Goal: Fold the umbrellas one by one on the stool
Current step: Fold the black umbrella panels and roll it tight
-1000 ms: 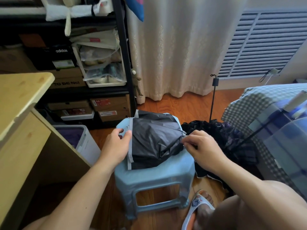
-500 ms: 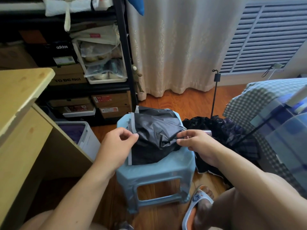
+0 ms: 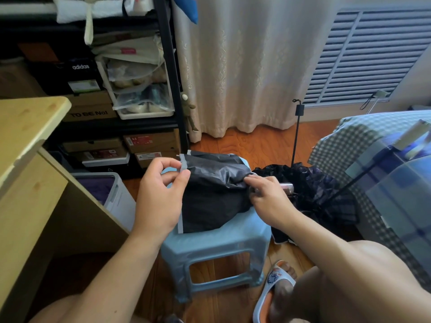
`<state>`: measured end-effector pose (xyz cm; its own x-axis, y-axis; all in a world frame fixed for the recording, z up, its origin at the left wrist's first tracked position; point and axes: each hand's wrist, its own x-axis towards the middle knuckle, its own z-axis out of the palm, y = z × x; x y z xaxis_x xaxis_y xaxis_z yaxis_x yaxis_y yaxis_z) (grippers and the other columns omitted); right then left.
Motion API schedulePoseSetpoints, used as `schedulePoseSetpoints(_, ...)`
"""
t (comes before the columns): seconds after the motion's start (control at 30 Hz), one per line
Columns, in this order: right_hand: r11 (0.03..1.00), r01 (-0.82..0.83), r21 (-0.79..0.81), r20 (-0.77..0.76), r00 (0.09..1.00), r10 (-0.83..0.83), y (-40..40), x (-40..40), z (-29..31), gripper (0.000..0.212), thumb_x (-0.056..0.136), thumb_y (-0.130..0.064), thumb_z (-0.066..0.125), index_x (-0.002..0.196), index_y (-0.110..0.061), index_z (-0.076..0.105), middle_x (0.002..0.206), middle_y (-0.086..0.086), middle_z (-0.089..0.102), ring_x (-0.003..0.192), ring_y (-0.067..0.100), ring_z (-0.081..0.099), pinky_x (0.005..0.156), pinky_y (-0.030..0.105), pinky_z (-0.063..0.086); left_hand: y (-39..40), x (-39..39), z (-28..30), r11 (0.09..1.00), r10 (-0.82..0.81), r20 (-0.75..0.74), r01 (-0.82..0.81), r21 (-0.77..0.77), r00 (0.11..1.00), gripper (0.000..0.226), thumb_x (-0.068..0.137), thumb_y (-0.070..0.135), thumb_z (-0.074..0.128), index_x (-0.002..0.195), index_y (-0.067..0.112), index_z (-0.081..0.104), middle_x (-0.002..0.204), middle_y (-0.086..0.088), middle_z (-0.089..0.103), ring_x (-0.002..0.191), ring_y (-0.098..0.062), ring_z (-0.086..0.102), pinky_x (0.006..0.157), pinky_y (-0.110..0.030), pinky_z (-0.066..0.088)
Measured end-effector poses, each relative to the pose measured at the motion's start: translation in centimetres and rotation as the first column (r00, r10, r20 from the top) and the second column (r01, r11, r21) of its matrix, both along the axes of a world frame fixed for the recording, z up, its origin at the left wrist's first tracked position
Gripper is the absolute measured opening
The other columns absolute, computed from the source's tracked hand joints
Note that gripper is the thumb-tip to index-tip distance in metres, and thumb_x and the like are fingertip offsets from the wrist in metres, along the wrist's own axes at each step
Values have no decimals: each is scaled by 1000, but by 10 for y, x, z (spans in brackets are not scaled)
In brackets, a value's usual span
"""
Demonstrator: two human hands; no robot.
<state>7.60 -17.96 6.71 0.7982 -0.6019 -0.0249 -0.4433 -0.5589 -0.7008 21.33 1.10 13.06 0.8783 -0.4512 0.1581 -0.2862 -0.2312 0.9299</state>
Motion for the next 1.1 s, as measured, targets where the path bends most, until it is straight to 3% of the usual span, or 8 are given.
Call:
schedulePoseSetpoints(0.13, 982, -41, 183, 125, 992, 18, 0, -4, 11, 68, 91, 10, 50, 144, -33, 53, 130, 1, 52, 134, 15, 39, 116, 34, 37, 1, 0, 2, 999, -42, -19, 41, -4, 999, 39, 100, 21, 64, 136, 31, 55, 89, 16, 75, 93, 1, 70, 87, -25, 57)
schedulePoseSetpoints(0.27, 854, -251, 457, 352, 932, 85, 1, -10, 23, 90, 97, 14, 51, 155, -52, 29, 153, -5, 51, 137, 21, 55, 110, 40, 48, 1, 0, 3, 997, -71, -10, 71, -6, 997, 35, 102, 21, 62, 133, 37, 57, 88, 25, 73, 87, -1, 71, 83, -30, 61)
schedulePoseSetpoints(0.37, 867, -258, 425, 309, 942, 128, -4, -12, 27, 104, 98, 4, 60, 149, -71, 10, 166, -13, 28, 105, 19, 69, 99, 47, 55, 2, 2, 2, 997, -66, -19, 66, -26, 998, 31, 101, 22, 62, 125, 42, 59, 90, 26, 73, 85, -6, 71, 78, -29, 62)
schedulePoseSetpoints(0.43, 889, -211, 406, 279, 955, 100, -7, -12, 31, 104, 98, -1, 63, 150, -71, 6, 161, -5, 38, 93, 21, 70, 95, 51, 57, 1, 5, 0, 998, -53, -29, 52, -35, 998, 28, 101, 21, 63, 122, 40, 63, 93, 21, 75, 91, -4, 71, 84, -32, 61)
schedulePoseSetpoints(0.6, 922, -120, 368, 328, 945, -8, -3, -15, 41, 91, 97, 1, 63, 159, -49, 20, 103, 0, 65, 92, 11, 68, 88, 32, 56, 0, 8, -3, 997, -52, -54, 49, -52, 997, 25, 100, 21, 64, 121, 35, 67, 99, 13, 76, 99, -6, 72, 90, -40, 61)
schedulePoseSetpoints(0.77, 876, -111, 470, 464, 875, -138, -3, -18, 64, 56, 95, 5, 63, 140, -28, 57, 109, 10, 73, 106, 21, 72, 91, 32, 58, 2, 5, 7, 988, -93, 15, 95, -126, 996, 26, 100, 17, 63, 111, 39, 67, 100, 19, 75, 101, 0, 70, 88, -30, 60)
schedulePoseSetpoints(0.93, 967, -12, 253, 341, 937, -78, 15, -27, 43, 57, 91, -4, 74, 137, -33, 58, 103, -7, 76, 101, 7, 72, 98, 35, 57, 7, 1, 11, 966, -161, 152, 188, -179, 975, 24, 98, 13, 65, 107, 34, 71, 103, 17, 75, 102, -7, 71, 88, -21, 57)
schedulePoseSetpoints(1.1, 984, 72, 161, 578, 802, -153, 21, -32, 34, 55, 89, 2, 74, 128, -36, 61, 95, -7, 77, 95, 17, 74, 88, 36, 59, 11, -2, 13, 964, -156, 264, 205, -171, 952, 22, 97, 14, 65, 107, 33, 70, 106, 20, 72, 103, -4, 70, 87, -15, 54)
